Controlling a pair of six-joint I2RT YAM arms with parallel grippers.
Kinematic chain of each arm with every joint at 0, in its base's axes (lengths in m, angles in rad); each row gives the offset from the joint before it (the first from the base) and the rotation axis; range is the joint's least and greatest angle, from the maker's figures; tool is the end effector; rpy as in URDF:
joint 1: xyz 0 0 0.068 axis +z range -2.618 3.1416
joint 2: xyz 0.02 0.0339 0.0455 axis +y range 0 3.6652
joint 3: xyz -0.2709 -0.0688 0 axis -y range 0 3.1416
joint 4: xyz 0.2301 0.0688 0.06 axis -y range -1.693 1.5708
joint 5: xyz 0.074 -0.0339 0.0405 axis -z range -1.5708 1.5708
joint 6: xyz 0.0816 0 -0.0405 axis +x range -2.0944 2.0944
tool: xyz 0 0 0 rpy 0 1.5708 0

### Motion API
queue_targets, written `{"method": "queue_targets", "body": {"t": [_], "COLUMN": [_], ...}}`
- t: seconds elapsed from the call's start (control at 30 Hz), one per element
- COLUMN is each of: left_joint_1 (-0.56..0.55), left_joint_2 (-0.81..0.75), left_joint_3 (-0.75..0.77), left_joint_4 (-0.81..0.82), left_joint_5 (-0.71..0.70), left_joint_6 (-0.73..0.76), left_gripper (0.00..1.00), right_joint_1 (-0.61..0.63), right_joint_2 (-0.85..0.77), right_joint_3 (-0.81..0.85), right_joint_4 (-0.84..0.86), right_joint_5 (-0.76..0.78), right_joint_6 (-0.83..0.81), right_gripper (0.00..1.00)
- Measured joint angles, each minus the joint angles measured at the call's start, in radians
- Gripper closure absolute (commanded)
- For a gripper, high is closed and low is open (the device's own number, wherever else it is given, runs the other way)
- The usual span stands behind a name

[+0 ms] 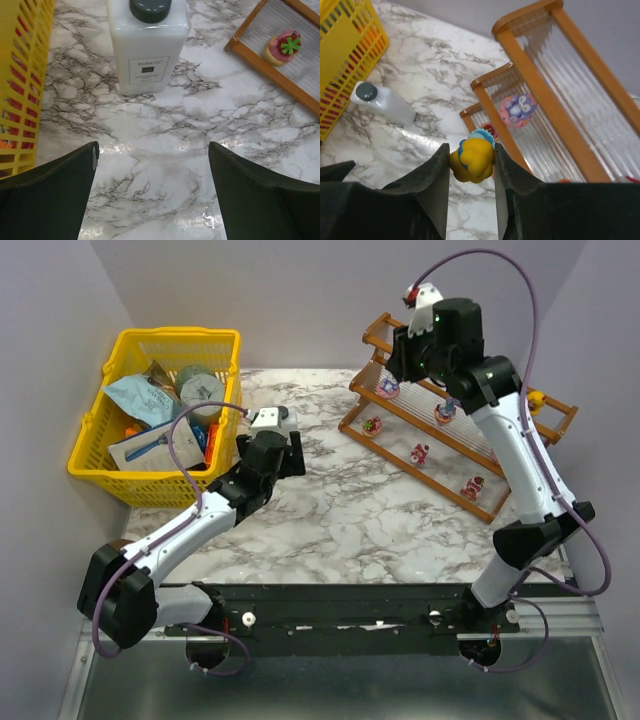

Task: Place and organize the plastic toys onto the shelf

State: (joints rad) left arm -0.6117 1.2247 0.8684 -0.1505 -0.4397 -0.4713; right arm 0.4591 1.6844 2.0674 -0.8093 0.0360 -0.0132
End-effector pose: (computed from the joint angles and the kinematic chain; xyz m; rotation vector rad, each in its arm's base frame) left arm 0.2606 -0.1404 0.2725 -0.1231 2.0291 -0.2255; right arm 0.3449 0.1672 0.4600 -0.4466 1.9552 0.2504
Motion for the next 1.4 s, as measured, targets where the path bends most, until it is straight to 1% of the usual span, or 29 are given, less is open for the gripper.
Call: {"method": "queue_targets", "body": {"t": [0.13, 0.3, 0.43, 0.67, 0.83, 0.93, 1.2, 1.4], "left_joint_1": [0.0, 0.0, 0.0, 0.0, -0.008, -0.027, -0.138, -0.138], "left_joint_2": [0.057, 0.171, 0.203, 0.202, 0.205, 0.227, 0.273, 0.274], "left_joint_3": [0.003, 0.026, 0.025, -0.003, -0.073, -0.074, -0.074, -0.074], "left_joint_4": [0.036, 0.06, 0.097, 0.195, 0.239, 0.246, 0.241, 0.238], "left_joint_5": [0.082, 0.198, 0.279, 0.384, 0.395, 0.39, 0.335, 0.328], "left_joint_6": [0.03, 0.065, 0.109, 0.187, 0.219, 0.236, 0.281, 0.288], "left_gripper": [0.01, 0.01, 0.01, 0.01, 0.01, 0.01, 0.01, 0.01], "right_joint_1": [-0.114, -0.236, -0.255, -0.279, -0.296, -0.298, -0.298, -0.298], "right_joint_2": [0.088, 0.173, 0.232, 0.288, 0.325, 0.335, 0.364, 0.373], "right_joint_3": [0.156, 0.256, 0.311, 0.352, 0.376, 0.376, 0.4, 0.401], "right_joint_4": [-0.03, -0.071, -0.102, -0.119, -0.12, -0.119, -0.117, -0.105], "right_joint_5": [-0.097, -0.201, -0.261, -0.331, -0.34, -0.339, -0.338, -0.333], "right_joint_6": [-0.014, -0.026, -0.055, -0.084, -0.085, -0.084, -0.08, -0.08], "right_gripper": [0.78, 0.77, 0.76, 0.75, 0.73, 0.72, 0.68, 0.62]}}
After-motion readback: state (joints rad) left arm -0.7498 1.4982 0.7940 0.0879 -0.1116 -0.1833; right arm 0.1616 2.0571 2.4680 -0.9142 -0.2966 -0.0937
